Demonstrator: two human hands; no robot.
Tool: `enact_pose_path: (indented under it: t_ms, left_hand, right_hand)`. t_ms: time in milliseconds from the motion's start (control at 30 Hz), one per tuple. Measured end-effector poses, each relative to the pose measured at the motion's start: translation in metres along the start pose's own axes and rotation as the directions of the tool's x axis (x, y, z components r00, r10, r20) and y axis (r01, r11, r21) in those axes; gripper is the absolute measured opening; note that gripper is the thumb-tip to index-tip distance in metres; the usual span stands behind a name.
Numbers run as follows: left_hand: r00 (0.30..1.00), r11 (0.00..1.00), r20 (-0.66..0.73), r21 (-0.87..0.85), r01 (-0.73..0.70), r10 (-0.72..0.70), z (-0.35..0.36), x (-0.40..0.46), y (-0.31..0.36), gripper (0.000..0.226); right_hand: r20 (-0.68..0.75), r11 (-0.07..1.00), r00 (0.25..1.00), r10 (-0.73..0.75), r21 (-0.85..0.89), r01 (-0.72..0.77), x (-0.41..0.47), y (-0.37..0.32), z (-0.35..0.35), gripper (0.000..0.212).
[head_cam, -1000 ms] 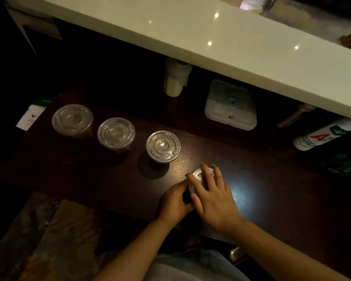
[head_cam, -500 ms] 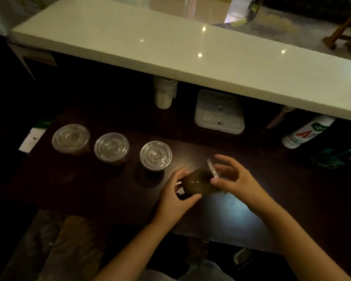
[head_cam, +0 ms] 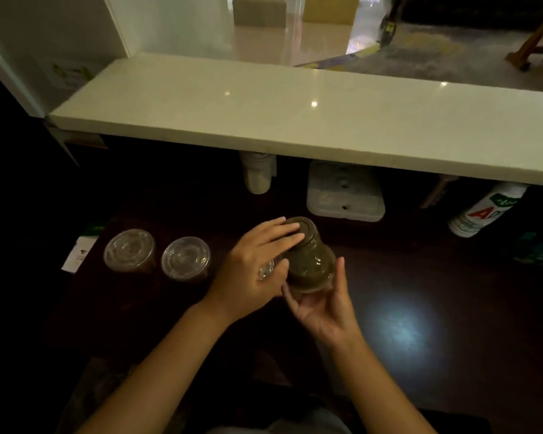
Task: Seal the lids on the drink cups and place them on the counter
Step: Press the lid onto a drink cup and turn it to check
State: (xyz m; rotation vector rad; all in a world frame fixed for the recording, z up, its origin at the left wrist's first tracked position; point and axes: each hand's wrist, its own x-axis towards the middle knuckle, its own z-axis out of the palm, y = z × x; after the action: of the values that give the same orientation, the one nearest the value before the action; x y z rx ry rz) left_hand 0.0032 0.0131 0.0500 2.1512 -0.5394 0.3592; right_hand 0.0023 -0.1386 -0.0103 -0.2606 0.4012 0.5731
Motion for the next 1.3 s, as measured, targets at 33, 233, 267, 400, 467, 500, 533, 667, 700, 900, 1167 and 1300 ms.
enact_pose_path:
  t_ms: [33, 233, 267, 400, 467, 500, 533, 667, 700, 900, 1167, 1300]
  left_hand:
    - [0.999, 0.999, 0.042, 0.024, -0.023, 0.022, -0.004, -0.001, 0.0, 0.04]
    - [0.935, 0.925, 0.341, 0.319, -0.206, 0.091, -0.009, -0.011, 0.01, 0.06]
    - [0.923, 0.911, 0.377, 0.35, -0.219, 0.077, -0.007, -0.012, 0.011, 0.064]
    - [0.896, 0.901, 0.443, 0.383, -0.202, 0.013, -0.002, -0.019, 0.007, 0.073]
    - [0.894, 0.897, 0.448, 0.392, -0.202, 0.006, -0.001, -0.022, 0.006, 0.073]
    - [0.894, 0.896, 0.447, 0.394, -0.205, 0.007, 0.0, -0.023, 0.006, 0.073]
    - [0.895, 0.896, 0.446, 0.393, -0.208, 0.013, 0.001, -0.024, 0.006, 0.073]
    - [0.919, 0.908, 0.394, 0.387, -0.162, -0.004, 0.013, -0.03, 0.006, 0.073]
    - [0.928, 0.929, 0.371, 0.355, -0.1, -0.042, 0.018, -0.034, 0.007, 0.073]
    - [0.857, 0.789, 0.285, -0.342, 0.51, -0.43, 0.063, -0.045, 0.02, 0.051]
    - [0.498, -0.228, 0.538, -0.801, 0.554, -0.68, 0.1, -0.043, -0.003, 0.041]
    - [0.387, -0.373, 0.591, -0.778, 0.506, -0.707, 0.114, -0.047, -0.019, 0.039]
  right_hand:
    - [-0.003, 1.0, 1.0, 0.005, 0.025, -0.005, 0.003, 0.002, -0.001, 0.089]
    - [0.03, 0.992, 0.999, 0.032, 0.118, -0.035, 0.017, 0.018, -0.014, 0.088]
    - [0.012, 0.991, 1.0, 0.027, 0.131, -0.028, 0.019, 0.019, -0.017, 0.09]
    - [-0.087, 0.994, 0.996, 0.017, 0.105, -0.008, 0.02, 0.017, -0.026, 0.075]
    - [-0.105, 0.997, 0.994, 0.018, 0.076, -0.01, 0.018, 0.015, -0.027, 0.071]
    - [-0.111, 0.998, 0.994, 0.015, 0.062, -0.008, 0.016, 0.014, -0.026, 0.07]
    - [-0.123, 0.999, 0.992, 0.004, 0.042, 0.001, 0.015, 0.012, -0.027, 0.069]
    - [-0.185, 0.991, 0.977, -0.102, -0.105, 0.083, 0.009, -0.013, -0.034, 0.076]
    - [-0.19, 0.975, 0.97, -0.152, -0.189, 0.115, 0.006, -0.024, -0.034, 0.074]
    - [-0.016, 0.537, 0.881, -0.472, -0.798, 0.274, -0.025, -0.076, -0.013, 0.047]
    - [0.206, -0.247, 0.806, -0.555, -0.966, 0.077, -0.021, -0.073, -0.012, 0.054]
    - [0.295, -0.489, 0.833, -0.468, -0.872, 0.034, -0.015, -0.067, -0.019, 0.062]
